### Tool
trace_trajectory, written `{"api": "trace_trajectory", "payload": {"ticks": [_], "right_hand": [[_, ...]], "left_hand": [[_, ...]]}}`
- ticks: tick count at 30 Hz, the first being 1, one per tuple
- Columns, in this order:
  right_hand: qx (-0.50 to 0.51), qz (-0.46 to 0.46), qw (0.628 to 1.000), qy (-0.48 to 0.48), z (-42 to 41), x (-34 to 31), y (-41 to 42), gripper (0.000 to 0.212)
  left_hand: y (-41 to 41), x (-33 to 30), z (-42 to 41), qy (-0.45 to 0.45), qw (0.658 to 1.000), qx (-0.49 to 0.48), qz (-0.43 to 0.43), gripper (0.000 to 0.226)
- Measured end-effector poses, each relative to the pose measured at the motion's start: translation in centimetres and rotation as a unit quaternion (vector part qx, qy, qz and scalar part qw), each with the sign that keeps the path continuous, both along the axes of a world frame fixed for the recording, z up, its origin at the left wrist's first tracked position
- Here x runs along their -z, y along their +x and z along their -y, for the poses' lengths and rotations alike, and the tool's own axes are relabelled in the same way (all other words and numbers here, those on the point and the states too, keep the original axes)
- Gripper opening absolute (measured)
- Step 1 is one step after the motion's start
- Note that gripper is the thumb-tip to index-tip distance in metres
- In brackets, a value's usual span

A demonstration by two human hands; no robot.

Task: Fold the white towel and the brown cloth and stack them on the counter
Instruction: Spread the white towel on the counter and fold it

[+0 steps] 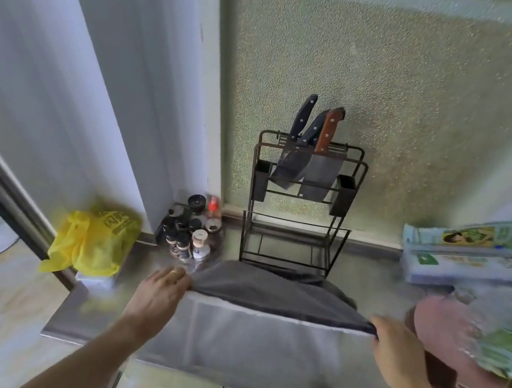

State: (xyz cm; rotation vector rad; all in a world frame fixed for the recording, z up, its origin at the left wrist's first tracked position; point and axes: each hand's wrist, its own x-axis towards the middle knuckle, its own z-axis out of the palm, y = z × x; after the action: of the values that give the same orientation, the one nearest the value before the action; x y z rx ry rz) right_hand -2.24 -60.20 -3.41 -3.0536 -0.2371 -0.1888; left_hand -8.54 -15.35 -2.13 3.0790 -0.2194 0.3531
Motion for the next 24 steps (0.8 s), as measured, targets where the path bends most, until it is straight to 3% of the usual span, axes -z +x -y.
{"api": "trace_trajectory", "payload": {"ticks": [2, 5, 7, 13, 16, 20, 24], "right_hand": [[0.041, -0.051, 0.998, -0.010, -0.3, 3.8, -1.9, 0.033], [0.085, -0.132, 0.987, -0.038, -0.4, 7.8, -4.6, 0.030], [0.091, -0.164, 0.981, -0.041, 0.0, 9.2, -6.1, 0.031], [0.140, -0.189, 0.972, -0.027, 0.4, 8.4, -7.6, 0.032], [0.150, -0.172, 0.974, 0.012, 0.0, 7.1, -6.0, 0.028], [0.161, -0.156, 0.972, 0.067, -0.1, 6.5, -1.8, 0.022], [0.142, -0.160, 0.974, 0.074, 0.0, 7.4, 3.2, 0.013]], "left_hand": [[-1.7, 4.1, -0.3, -0.003, 0.998, -0.001, -0.066, 0.014], [-4.2, 8.0, -0.7, 0.004, 0.986, -0.019, -0.163, 0.040], [-5.7, 8.7, -0.7, -0.004, 0.979, -0.025, -0.200, 0.043], [-6.2, 10.3, -2.2, -0.045, 0.973, -0.056, -0.220, 0.039], [-4.3, 9.4, -2.2, -0.112, 0.966, -0.094, -0.214, 0.021], [-0.3, 8.7, -1.8, -0.209, 0.940, -0.168, -0.213, 0.008], [3.9, 9.3, -1.4, -0.281, 0.904, -0.245, -0.210, 0.014]]}}
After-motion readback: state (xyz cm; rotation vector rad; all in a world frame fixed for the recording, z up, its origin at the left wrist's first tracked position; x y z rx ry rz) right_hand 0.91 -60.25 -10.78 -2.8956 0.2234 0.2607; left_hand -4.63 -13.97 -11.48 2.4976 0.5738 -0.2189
